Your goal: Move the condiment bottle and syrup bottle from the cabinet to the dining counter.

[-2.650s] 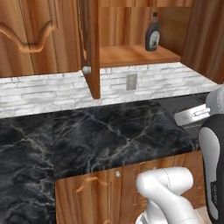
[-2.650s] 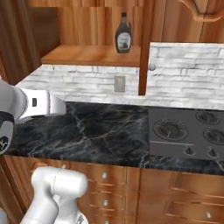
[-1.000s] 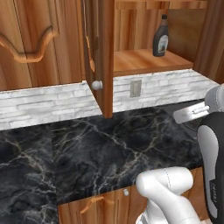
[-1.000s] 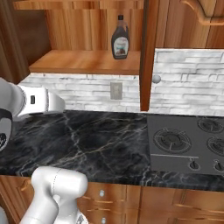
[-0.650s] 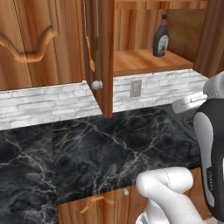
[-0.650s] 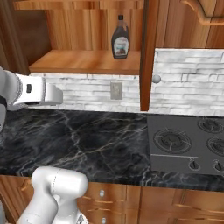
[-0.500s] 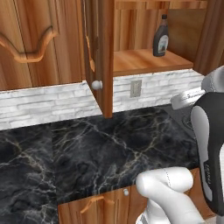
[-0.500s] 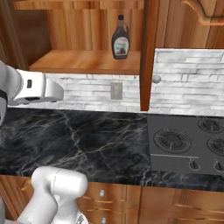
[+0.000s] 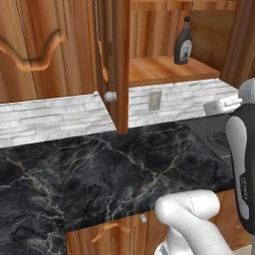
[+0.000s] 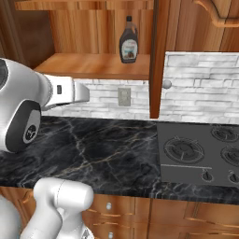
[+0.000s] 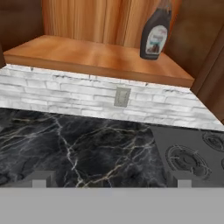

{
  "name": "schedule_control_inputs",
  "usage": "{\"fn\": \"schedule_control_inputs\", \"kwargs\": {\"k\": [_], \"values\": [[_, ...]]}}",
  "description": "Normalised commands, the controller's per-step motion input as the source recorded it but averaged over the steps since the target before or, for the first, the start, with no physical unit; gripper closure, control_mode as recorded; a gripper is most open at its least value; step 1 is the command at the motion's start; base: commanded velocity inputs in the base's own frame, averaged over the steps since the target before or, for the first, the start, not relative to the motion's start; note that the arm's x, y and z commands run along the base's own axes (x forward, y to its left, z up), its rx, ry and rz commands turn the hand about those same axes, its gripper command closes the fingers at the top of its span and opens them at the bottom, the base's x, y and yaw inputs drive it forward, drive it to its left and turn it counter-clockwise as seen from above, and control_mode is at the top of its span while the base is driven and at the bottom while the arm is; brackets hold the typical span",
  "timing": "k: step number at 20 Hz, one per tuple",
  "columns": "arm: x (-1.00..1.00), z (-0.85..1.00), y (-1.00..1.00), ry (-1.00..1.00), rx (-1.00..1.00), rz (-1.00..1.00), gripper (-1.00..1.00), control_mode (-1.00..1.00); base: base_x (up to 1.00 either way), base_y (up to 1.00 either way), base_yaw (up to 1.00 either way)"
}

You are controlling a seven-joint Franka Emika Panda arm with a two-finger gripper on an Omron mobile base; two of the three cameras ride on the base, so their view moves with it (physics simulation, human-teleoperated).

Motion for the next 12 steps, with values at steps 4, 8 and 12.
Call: {"fn": "schedule_control_inputs", "kwargs": {"k": [4, 8, 12], "values": [[0.03, 0.0, -0.27, -0.11, -0.01, 0.03, -1.0, -1.0, 0.0, 0.0, 0.0], [0.39, 0.0, 0.0, -0.02, -0.01, -0.12, -1.0, -1.0, 0.0, 0.0, 0.0], [0.53, 0.01, 0.0, 0.0, -0.03, -0.18, -1.0, -1.0, 0.0, 0.0, 0.0]]}}
